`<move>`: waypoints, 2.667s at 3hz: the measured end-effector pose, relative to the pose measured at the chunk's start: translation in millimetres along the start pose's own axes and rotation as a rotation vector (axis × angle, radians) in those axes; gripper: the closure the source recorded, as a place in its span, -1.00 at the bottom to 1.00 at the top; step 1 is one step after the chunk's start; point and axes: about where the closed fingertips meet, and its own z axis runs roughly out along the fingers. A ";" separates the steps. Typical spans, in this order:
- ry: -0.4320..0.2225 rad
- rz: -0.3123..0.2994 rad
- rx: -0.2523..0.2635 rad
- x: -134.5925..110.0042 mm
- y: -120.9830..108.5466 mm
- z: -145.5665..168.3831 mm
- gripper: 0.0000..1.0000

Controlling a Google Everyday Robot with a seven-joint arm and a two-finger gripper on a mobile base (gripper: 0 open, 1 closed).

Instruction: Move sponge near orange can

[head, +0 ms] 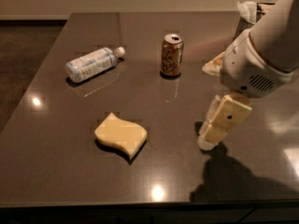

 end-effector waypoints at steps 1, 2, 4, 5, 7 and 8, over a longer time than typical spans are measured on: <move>-0.038 0.001 -0.009 -32.6 14.2 39.5 -1.00; -0.047 0.002 -0.006 -58.5 24.2 75.9 -1.00; -0.020 0.036 -0.015 -84.0 35.5 128.7 -1.00; -0.007 0.053 -0.022 -90.6 36.6 141.9 -1.00; 0.017 0.061 -0.023 -98.0 41.5 158.2 -0.63; 0.019 0.062 -0.031 -101.5 41.0 160.0 -0.17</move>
Offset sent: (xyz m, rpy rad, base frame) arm 0.0083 0.1353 -0.0814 0.0614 -0.0017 -0.0022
